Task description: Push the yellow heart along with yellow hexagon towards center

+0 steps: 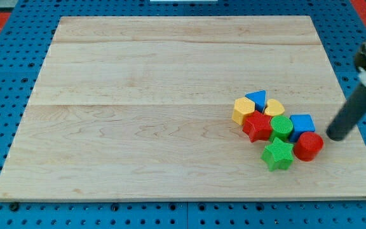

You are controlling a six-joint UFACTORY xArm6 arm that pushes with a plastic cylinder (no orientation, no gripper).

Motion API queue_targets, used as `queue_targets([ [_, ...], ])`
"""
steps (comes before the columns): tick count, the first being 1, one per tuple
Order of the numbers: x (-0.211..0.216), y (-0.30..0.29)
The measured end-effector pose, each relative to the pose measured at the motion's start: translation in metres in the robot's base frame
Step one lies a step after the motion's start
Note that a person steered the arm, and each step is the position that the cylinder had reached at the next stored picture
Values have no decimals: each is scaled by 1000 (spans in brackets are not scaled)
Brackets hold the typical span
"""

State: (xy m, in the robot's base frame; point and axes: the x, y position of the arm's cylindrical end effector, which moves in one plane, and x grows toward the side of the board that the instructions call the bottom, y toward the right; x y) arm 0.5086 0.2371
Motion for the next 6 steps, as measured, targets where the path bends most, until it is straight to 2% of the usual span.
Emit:
queue_targets([
  [2,-27,-66],
  [3,-44,-56],
  [5,-50,-140],
  [6,-53,-137],
])
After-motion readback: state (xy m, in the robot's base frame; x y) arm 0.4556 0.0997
